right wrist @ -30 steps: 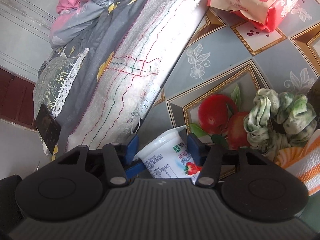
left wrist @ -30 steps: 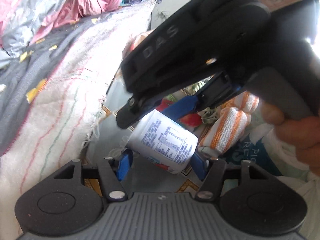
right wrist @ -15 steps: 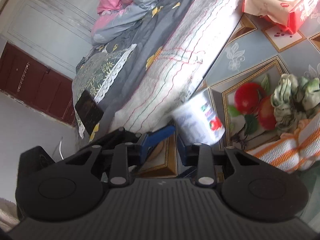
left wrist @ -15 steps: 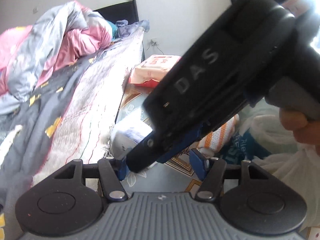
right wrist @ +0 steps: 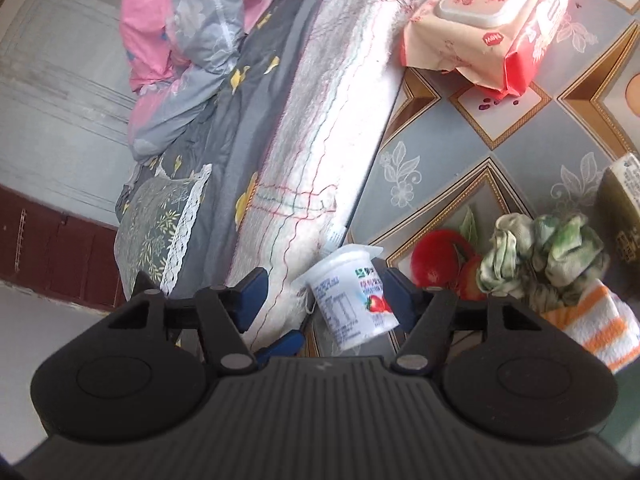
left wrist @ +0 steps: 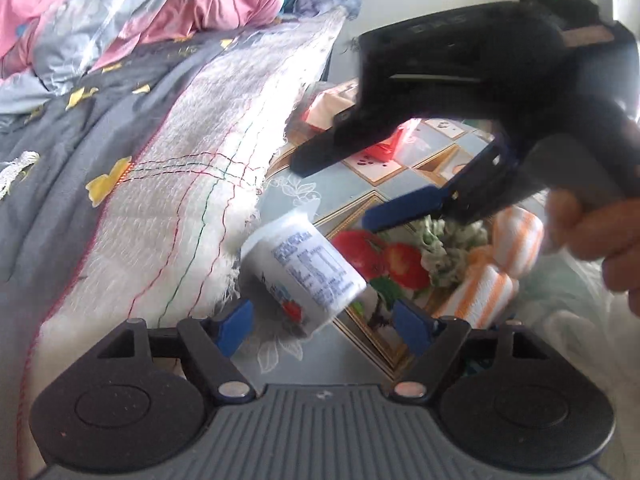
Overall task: Organize soft objects
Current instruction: 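Lift the yogurt cup with the right gripper over the cardboard box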
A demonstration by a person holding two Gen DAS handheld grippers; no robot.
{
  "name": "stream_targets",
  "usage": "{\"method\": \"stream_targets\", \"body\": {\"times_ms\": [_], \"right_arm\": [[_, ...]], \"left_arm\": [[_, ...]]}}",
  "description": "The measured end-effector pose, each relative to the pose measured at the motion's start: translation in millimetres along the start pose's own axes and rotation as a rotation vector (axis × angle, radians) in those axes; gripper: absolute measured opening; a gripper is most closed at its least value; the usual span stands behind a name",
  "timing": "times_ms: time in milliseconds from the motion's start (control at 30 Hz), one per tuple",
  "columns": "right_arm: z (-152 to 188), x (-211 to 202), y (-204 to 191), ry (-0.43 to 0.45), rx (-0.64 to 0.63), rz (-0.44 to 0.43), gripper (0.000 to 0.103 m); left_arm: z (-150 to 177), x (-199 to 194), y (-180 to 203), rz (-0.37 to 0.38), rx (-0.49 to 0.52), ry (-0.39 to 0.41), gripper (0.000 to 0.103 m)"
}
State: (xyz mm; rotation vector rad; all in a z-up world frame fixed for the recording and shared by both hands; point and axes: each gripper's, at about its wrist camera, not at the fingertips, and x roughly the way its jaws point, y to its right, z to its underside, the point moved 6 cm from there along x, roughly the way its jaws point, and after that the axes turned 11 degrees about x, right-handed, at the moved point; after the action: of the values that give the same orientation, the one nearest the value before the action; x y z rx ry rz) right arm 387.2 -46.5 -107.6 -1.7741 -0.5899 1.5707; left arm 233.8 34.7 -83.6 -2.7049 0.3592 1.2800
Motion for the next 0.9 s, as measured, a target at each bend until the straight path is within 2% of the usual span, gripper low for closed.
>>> {"method": "stream_targets", "body": {"times_ms": [100, 200, 333, 433, 500, 667, 900], "right_arm": [[-11, 31, 9, -0.055, 0.075, 0.035, 0.068], [-11, 56, 13, -0.098, 0.086, 0.073, 0.068], [-8, 68, 10, -0.118, 0.097, 0.014, 0.069], [-8, 66, 9, -0.115, 0.075, 0.004, 0.067], [-8, 61, 9, -0.108, 0.059, -0.010, 0.060], [-2, 39, 8, -0.090, 0.014, -0.074, 0.052], [16, 10, 7, -0.061, -0.093, -0.066, 0.052]], "left_arm": [[-8, 14, 0, -0.009, 0.003, -0.025, 0.078], [-11, 28, -1, -0.008, -0.004, -0.045, 0.078], [-13, 36, -1, -0.029, -0.012, -0.051, 0.077], [-13, 34, 2, -0.050, 0.013, -0.023, 0.077], [-16, 31, 0, -0.050, 0.020, 0.013, 0.077], [-19, 16, 7, -0.045, 0.086, 0.087, 0.076], [-2, -2, 25, -0.007, 0.158, 0.140, 0.074]]}}
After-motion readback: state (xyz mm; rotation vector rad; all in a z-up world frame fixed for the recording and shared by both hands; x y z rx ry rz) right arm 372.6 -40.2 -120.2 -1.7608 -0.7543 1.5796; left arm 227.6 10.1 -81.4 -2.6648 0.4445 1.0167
